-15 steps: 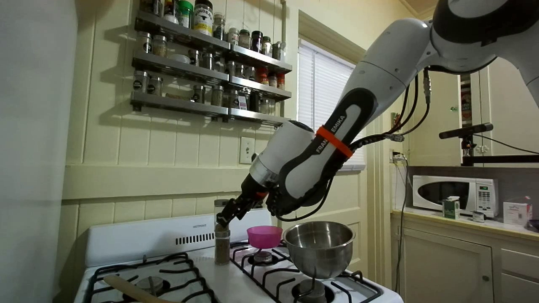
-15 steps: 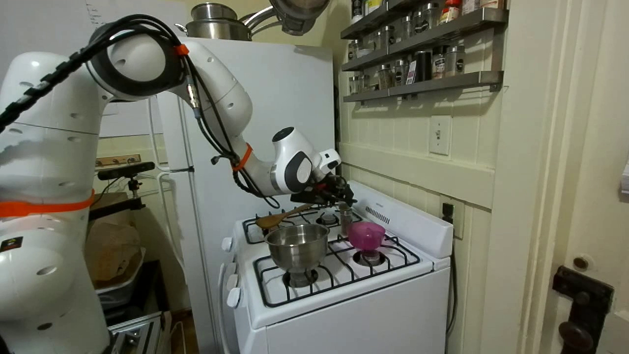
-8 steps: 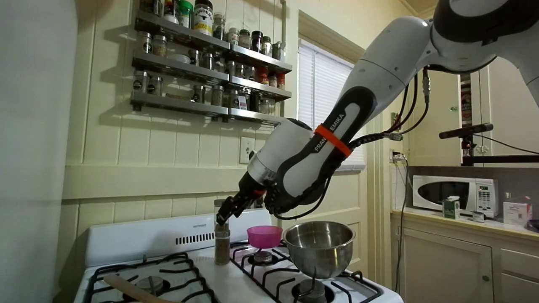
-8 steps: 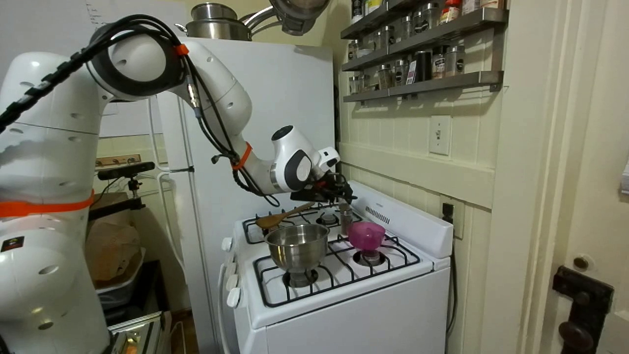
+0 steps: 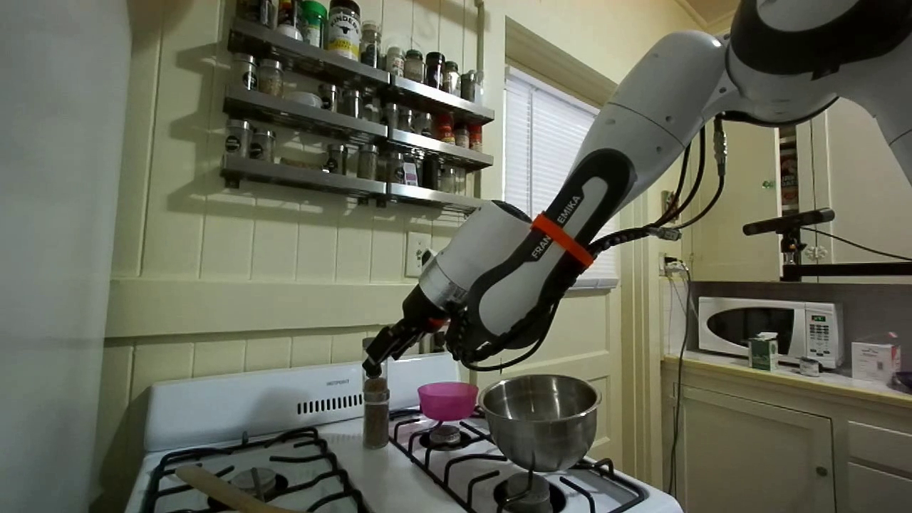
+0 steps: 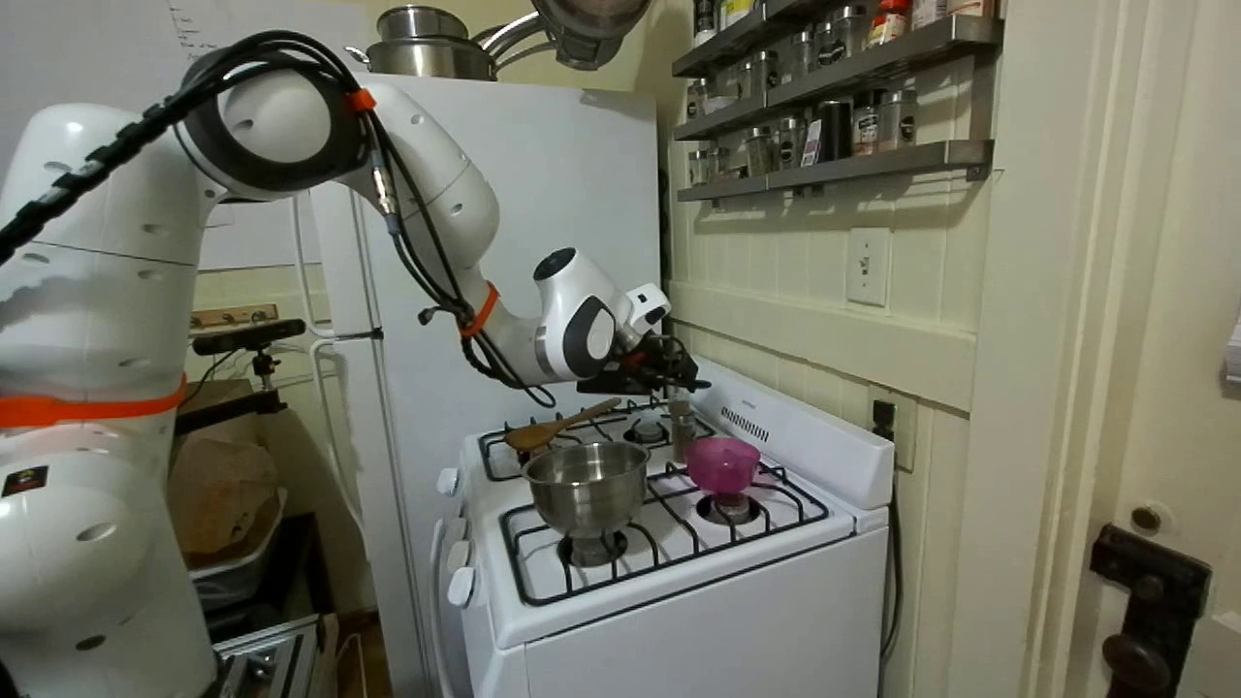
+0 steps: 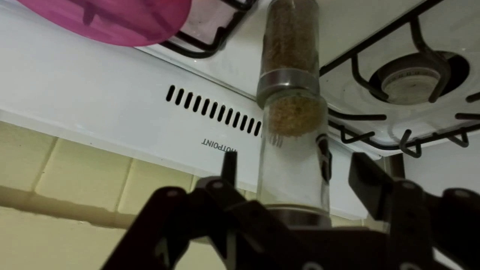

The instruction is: Remove the jar from the top of the stack and place it on the middle shelf.

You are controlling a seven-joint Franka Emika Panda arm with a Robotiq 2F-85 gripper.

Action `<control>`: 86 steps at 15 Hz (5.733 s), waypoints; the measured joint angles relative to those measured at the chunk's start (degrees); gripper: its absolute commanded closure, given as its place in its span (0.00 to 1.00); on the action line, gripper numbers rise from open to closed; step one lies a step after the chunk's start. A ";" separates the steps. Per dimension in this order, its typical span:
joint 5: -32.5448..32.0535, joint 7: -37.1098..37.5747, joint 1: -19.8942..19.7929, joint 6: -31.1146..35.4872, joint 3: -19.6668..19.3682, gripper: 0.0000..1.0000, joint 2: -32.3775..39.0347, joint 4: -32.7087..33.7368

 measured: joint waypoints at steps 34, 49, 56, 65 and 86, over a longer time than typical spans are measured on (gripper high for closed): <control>-3.38 9.24 14.88 -12.55 -20.38 0.76 -21.20 2.47; -13.74 31.37 -6.44 -36.10 7.71 0.51 -47.59 2.81; -10.63 29.76 -13.04 -32.41 11.94 0.76 -46.49 3.72; -18.21 32.34 -27.27 -17.77 21.24 0.76 -31.10 20.42; -53.63 54.14 -30.16 -16.71 28.38 0.76 -5.00 51.01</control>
